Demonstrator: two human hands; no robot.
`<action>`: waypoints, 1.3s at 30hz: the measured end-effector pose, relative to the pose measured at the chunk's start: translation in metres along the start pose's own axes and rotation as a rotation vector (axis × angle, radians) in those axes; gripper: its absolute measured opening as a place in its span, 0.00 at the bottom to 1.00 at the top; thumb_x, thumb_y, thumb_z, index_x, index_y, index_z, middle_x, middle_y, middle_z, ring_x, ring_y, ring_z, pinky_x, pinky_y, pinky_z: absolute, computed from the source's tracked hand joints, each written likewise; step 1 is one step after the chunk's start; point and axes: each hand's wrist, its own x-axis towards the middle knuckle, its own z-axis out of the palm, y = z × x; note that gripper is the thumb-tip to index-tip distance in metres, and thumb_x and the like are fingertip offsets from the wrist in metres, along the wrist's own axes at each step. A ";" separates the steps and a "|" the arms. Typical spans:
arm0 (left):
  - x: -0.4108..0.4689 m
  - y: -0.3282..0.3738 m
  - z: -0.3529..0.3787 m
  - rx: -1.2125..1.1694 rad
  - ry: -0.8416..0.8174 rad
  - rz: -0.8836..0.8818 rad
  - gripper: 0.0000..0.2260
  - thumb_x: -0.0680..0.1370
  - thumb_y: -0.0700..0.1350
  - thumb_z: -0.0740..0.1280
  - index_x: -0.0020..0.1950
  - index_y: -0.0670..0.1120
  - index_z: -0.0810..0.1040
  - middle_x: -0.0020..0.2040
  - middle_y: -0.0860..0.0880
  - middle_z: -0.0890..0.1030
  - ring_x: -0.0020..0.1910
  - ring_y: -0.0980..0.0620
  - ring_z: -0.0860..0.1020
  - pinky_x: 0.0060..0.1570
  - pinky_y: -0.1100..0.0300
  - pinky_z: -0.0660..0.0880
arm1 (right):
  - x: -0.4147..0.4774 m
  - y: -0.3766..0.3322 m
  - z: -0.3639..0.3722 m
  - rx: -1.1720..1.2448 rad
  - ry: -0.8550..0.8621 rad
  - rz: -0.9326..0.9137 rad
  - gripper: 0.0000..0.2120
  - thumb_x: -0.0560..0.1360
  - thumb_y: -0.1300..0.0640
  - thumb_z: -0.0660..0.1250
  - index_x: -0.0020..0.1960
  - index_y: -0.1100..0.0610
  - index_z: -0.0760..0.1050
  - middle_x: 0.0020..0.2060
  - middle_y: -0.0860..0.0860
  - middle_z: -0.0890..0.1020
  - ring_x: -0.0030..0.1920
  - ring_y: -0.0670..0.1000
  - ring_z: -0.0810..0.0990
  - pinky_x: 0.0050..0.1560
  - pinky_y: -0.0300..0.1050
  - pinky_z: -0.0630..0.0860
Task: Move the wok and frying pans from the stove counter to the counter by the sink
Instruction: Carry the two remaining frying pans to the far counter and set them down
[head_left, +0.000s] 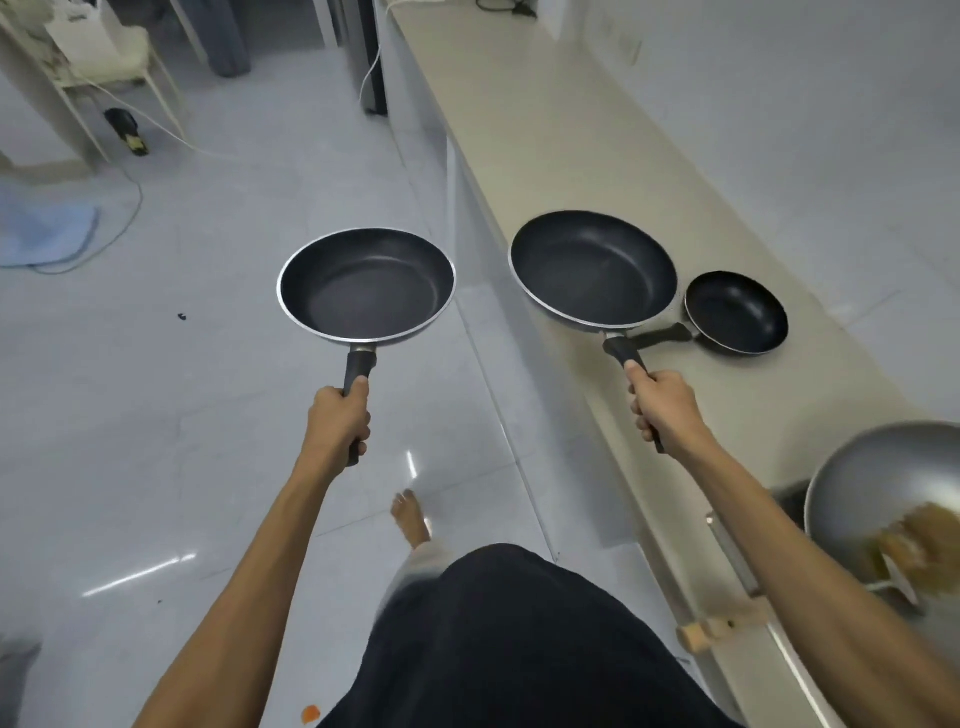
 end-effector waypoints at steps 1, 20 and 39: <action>0.022 0.013 0.004 -0.007 -0.015 0.000 0.16 0.80 0.55 0.60 0.48 0.42 0.74 0.33 0.45 0.73 0.23 0.50 0.68 0.20 0.64 0.64 | 0.013 -0.010 0.008 0.012 0.015 0.008 0.20 0.77 0.40 0.62 0.40 0.57 0.74 0.28 0.54 0.74 0.19 0.50 0.68 0.21 0.40 0.64; 0.376 0.250 0.021 0.190 -0.345 0.140 0.16 0.82 0.56 0.59 0.49 0.42 0.73 0.32 0.47 0.69 0.21 0.52 0.65 0.22 0.63 0.63 | 0.204 -0.176 0.164 0.244 0.303 0.283 0.19 0.80 0.42 0.62 0.42 0.58 0.75 0.28 0.52 0.75 0.20 0.49 0.69 0.22 0.41 0.67; 0.585 0.447 0.163 0.476 -0.637 0.249 0.17 0.83 0.56 0.60 0.48 0.43 0.74 0.30 0.48 0.69 0.19 0.55 0.64 0.20 0.64 0.62 | 0.386 -0.253 0.184 0.226 0.523 0.454 0.24 0.82 0.41 0.58 0.39 0.60 0.72 0.31 0.57 0.78 0.23 0.55 0.73 0.25 0.46 0.72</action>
